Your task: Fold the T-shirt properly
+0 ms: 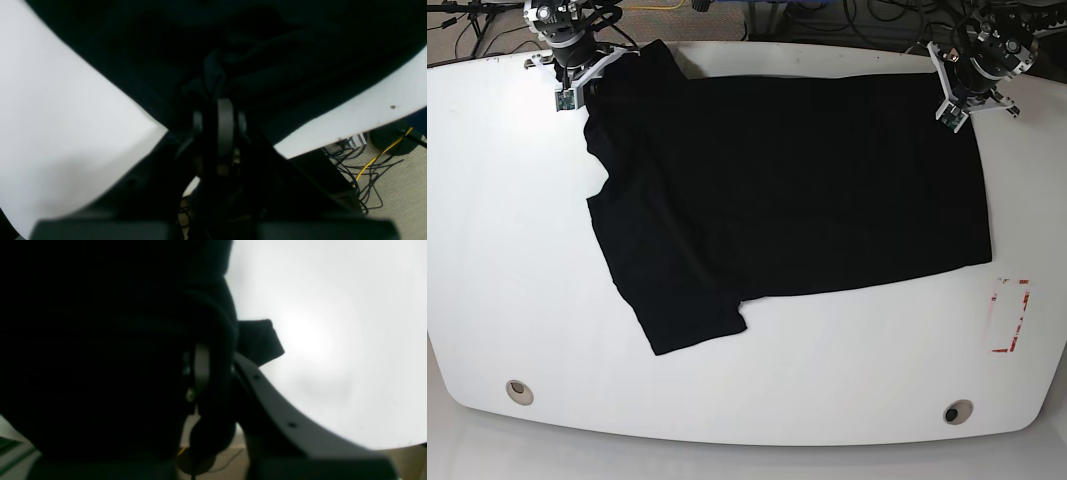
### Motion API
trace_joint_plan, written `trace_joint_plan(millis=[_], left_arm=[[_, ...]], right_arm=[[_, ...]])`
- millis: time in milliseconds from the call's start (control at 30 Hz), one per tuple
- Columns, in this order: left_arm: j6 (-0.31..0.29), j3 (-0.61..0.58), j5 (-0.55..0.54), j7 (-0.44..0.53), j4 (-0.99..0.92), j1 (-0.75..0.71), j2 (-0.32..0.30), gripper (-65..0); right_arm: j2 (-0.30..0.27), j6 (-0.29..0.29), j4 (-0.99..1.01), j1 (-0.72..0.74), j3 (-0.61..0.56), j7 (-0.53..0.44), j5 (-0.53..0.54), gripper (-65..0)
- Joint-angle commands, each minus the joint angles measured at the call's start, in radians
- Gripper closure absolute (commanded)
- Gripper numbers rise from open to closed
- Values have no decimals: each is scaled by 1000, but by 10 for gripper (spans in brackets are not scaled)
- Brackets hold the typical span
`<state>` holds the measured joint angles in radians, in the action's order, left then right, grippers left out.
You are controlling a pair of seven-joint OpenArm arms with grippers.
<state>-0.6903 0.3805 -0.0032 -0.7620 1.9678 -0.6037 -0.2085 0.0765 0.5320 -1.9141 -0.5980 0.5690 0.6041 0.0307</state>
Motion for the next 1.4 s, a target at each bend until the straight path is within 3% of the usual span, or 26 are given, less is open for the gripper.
trace_joint_plan(millis=[0, 167, 233, 333, 467, 767, 1200, 1367], left_arm=[[8, 10, 9, 6, 14, -3, -13, 0], [8, 10, 9, 6, 14, -2, -13, 0], [8, 8, 9, 6, 14, -2, -13, 0], [8, 8, 9, 6, 14, 0, -13, 0], [8, 8, 9, 6, 14, 3, -13, 0], [8, 10, 10, 6, 11, 18, -15, 0], [8, 8, 10, 6, 11, 20, -38, 0], [8, 8, 10, 6, 11, 20, -38, 0]], right_arm=[[-8, -8, -12, -3, 18, -17, 1, -128], [-5, -8, -17, -7, 21, -17, 5, -415], [-5, -8, -18, -7, 21, -19, 11, -507], [-4, 0, -32, -7, 23, -19, 16, -596], [24, 20, -68, -9, 61, -20, 117, -591], [21, 53, -81, -9, 158, -19, 360, -575], [22, 53, -81, -29, 286, 7, 386, -575], [22, 81, -83, 8, 256, 9, 387, -575]])
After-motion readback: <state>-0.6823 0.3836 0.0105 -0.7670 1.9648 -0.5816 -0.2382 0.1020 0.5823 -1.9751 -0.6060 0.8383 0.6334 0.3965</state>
